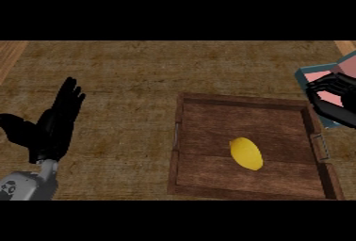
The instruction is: Pick the lemon from the tray and place it in the cardboard box
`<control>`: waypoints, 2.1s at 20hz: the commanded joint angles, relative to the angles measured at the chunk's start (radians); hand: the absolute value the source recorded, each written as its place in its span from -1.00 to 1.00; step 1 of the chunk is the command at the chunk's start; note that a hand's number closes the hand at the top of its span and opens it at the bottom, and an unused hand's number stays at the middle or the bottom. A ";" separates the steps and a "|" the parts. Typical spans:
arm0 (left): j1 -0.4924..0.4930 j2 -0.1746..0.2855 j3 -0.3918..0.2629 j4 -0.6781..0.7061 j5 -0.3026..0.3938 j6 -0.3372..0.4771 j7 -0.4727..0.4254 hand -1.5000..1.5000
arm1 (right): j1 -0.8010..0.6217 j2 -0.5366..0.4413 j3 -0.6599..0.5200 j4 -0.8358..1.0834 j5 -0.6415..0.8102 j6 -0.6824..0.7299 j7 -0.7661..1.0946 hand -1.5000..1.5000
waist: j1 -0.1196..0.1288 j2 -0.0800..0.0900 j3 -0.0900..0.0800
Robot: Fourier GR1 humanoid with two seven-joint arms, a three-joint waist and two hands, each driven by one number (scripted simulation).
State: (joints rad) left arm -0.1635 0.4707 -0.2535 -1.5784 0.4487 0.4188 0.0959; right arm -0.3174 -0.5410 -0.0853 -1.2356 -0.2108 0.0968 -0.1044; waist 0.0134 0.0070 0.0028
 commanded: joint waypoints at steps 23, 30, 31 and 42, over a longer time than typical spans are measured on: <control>0.029 -0.068 0.072 -0.021 -0.031 -0.055 0.003 0.00 | -0.142 -0.294 0.150 -0.274 -0.009 0.677 0.256 -1.00 | -0.021 -0.010 -0.004; 0.050 -0.131 0.056 -0.068 -0.099 -0.036 0.040 0.00 | -0.044 -0.168 0.170 -0.438 0.038 0.612 0.370 -1.00 | -0.017 -0.009 -0.003; 0.067 -0.084 0.097 -0.124 -0.076 -0.059 0.072 0.00 | -0.001 -0.163 0.173 -0.499 0.047 0.587 0.411 -1.00 | -0.018 -0.010 -0.003; 0.061 -0.180 0.122 -0.093 -0.159 -0.101 0.070 0.00 | -0.061 -0.009 0.177 -0.441 0.148 0.656 0.517 -1.00 | -0.009 -0.007 -0.003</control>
State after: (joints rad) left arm -0.0988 0.3300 -0.1276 -1.6581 0.3262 0.3095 0.1542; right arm -0.3475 -0.6145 0.0777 -1.7176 -0.1250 0.7418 0.4064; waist 0.0017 -0.0008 -0.0002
